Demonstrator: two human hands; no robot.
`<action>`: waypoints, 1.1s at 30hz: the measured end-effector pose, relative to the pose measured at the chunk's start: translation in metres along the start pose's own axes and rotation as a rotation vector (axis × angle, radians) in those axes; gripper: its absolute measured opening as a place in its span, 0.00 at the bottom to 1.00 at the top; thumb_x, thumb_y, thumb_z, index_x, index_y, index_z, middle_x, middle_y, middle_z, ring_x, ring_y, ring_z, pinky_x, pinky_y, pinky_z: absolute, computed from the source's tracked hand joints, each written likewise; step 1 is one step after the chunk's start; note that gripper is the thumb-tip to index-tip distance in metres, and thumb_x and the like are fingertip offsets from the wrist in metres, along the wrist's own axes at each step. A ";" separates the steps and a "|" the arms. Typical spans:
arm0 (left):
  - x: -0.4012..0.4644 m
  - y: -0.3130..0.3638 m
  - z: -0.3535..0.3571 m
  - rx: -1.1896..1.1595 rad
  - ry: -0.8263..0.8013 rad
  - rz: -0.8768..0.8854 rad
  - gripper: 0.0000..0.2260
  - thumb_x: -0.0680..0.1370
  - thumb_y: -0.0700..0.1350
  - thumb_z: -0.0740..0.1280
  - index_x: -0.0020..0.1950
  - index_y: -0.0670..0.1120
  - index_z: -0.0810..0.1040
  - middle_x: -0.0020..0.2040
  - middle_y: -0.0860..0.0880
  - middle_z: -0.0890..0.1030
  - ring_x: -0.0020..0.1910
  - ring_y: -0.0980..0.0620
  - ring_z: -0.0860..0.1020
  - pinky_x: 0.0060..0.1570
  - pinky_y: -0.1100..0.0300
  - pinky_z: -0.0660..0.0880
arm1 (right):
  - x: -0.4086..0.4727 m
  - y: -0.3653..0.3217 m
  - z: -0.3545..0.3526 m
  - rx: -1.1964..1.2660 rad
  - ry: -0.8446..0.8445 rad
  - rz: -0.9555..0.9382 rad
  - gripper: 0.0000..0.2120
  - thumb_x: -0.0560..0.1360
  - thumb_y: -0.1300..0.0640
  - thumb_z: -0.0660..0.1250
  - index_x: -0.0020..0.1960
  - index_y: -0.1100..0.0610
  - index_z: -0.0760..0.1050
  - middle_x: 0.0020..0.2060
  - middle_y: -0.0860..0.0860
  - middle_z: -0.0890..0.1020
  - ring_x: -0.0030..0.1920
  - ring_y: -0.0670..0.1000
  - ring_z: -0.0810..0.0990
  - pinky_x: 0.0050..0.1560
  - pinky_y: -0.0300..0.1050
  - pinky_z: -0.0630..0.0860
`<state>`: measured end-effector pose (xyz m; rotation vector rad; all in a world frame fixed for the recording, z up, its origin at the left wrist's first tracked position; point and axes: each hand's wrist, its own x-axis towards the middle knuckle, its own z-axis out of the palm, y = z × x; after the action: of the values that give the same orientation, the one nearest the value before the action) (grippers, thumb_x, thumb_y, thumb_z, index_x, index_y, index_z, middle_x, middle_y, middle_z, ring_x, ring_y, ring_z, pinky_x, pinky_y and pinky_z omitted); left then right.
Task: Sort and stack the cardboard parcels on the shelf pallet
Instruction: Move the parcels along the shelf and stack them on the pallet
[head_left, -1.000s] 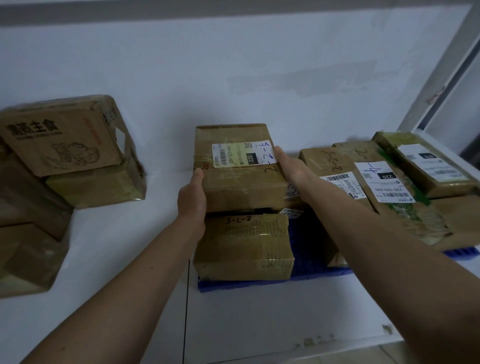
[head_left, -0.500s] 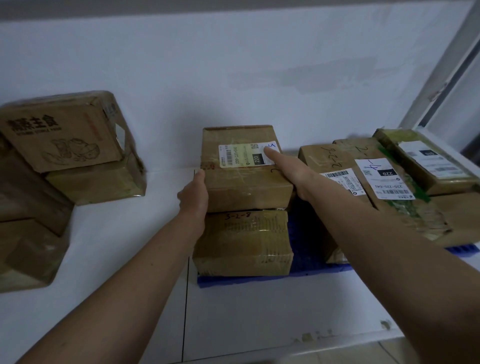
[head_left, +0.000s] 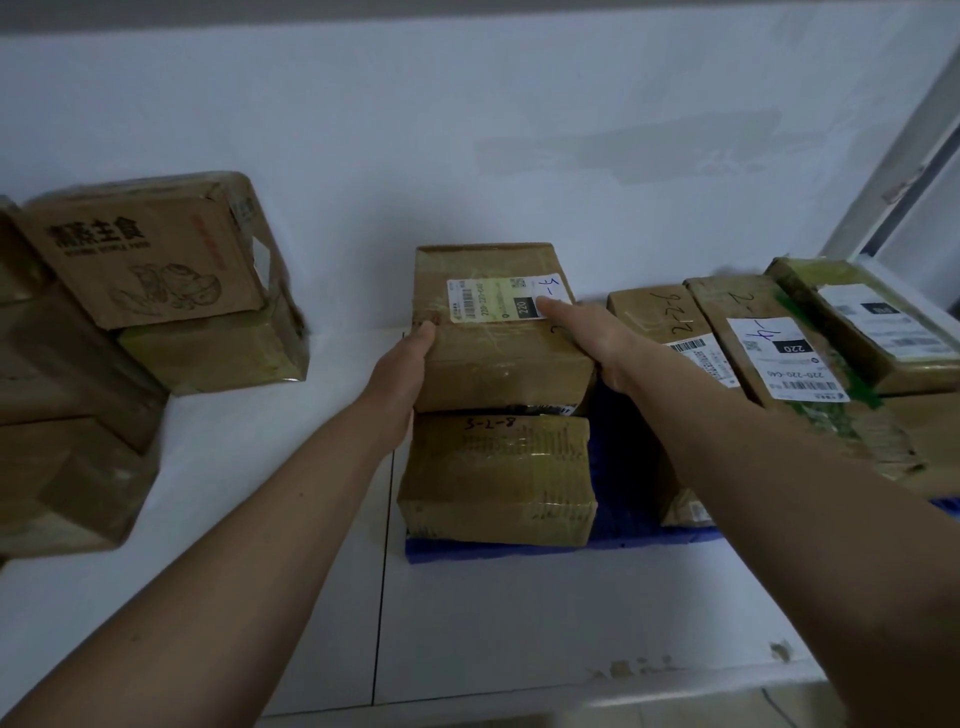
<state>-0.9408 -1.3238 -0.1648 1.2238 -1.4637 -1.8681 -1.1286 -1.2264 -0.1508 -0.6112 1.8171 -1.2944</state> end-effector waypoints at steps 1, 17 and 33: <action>0.002 0.001 -0.001 0.014 -0.014 0.011 0.09 0.80 0.56 0.60 0.47 0.54 0.76 0.48 0.52 0.80 0.48 0.54 0.78 0.40 0.60 0.73 | 0.000 0.002 -0.001 0.004 0.002 0.002 0.23 0.75 0.45 0.66 0.64 0.56 0.73 0.54 0.55 0.82 0.52 0.55 0.82 0.57 0.54 0.78; 0.015 0.004 -0.029 0.062 -0.197 -0.142 0.35 0.72 0.75 0.49 0.72 0.57 0.67 0.70 0.51 0.71 0.70 0.47 0.67 0.67 0.41 0.64 | 0.004 0.003 0.002 0.077 0.061 0.077 0.19 0.75 0.43 0.65 0.60 0.54 0.76 0.49 0.55 0.84 0.48 0.55 0.83 0.53 0.53 0.80; 0.029 -0.035 -0.035 -0.033 -0.296 -0.170 0.37 0.75 0.72 0.43 0.72 0.50 0.67 0.34 0.57 0.84 0.33 0.61 0.82 0.25 0.67 0.76 | 0.009 0.017 0.003 0.400 0.103 0.169 0.20 0.78 0.38 0.57 0.50 0.50 0.81 0.42 0.51 0.86 0.38 0.52 0.86 0.40 0.49 0.79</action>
<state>-0.9198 -1.3541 -0.2087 1.1228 -1.5081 -2.2578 -1.1307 -1.2289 -0.1700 -0.1724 1.5858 -1.5376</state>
